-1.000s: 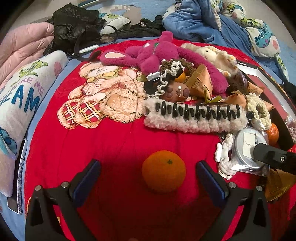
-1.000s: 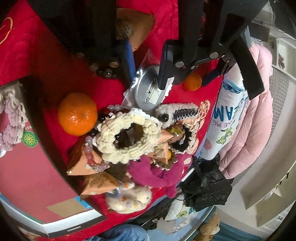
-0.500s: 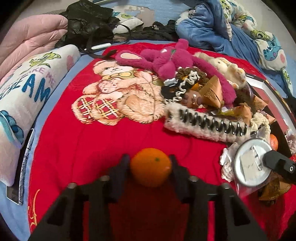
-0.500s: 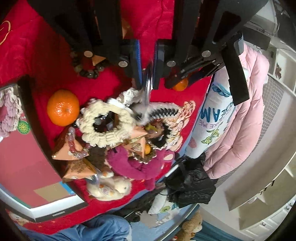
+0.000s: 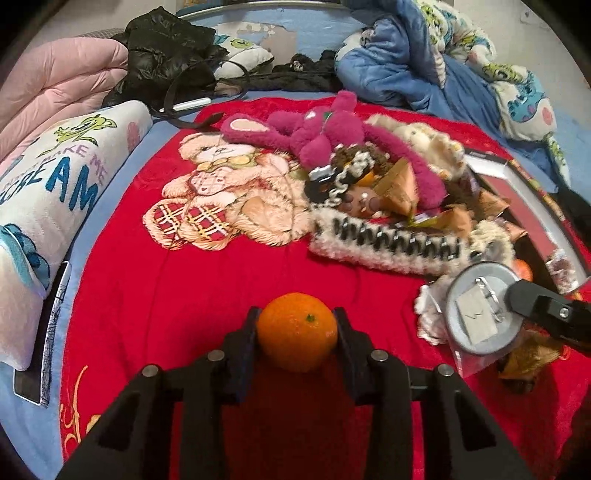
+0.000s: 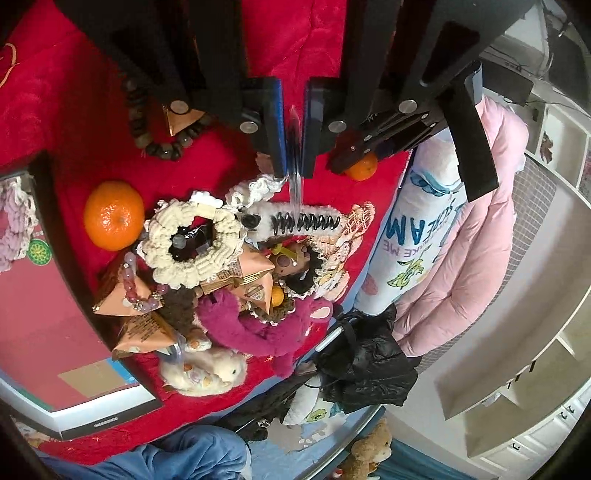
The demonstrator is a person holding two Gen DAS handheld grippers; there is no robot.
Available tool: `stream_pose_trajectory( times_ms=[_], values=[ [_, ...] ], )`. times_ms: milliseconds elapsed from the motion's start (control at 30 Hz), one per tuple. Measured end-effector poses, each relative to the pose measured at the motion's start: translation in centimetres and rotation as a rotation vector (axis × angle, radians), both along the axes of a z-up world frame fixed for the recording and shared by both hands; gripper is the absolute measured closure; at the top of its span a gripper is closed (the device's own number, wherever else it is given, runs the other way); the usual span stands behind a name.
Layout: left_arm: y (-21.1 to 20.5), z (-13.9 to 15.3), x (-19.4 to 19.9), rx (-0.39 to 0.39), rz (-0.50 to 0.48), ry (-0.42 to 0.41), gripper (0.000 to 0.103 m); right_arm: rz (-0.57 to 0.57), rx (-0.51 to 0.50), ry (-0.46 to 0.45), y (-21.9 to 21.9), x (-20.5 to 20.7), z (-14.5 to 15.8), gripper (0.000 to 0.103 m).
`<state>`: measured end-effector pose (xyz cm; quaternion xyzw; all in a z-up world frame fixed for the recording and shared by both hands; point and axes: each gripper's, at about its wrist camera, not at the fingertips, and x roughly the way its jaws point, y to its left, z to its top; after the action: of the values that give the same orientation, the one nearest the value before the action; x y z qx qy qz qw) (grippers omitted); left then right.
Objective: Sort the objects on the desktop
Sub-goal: 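Carry the tin and the mandarin over the box with both tools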
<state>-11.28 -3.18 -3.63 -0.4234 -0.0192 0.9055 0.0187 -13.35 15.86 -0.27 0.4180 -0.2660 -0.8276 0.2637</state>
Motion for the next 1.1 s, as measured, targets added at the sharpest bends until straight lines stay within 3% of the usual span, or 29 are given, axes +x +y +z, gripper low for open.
stream_pose_trajectory(
  times_ms=[567,833,1100],
  values=[
    [5.1,1.5,1.0,0.026,-0.104,0.065,0.064,-0.049,-0.057,0.065,2.9,1.1,1.8,0.094],
    [8.1,2.5,1.7,0.03,-0.159,0.092,0.064,-0.11,-0.113,0.09,6.9,1.9,2.6,0.094],
    [11.7,3.6,2.2,0.051,-0.205,0.119,0.064,-0.247,-0.15,0.132,13.6,3.2,3.6,0.094]
  ],
)
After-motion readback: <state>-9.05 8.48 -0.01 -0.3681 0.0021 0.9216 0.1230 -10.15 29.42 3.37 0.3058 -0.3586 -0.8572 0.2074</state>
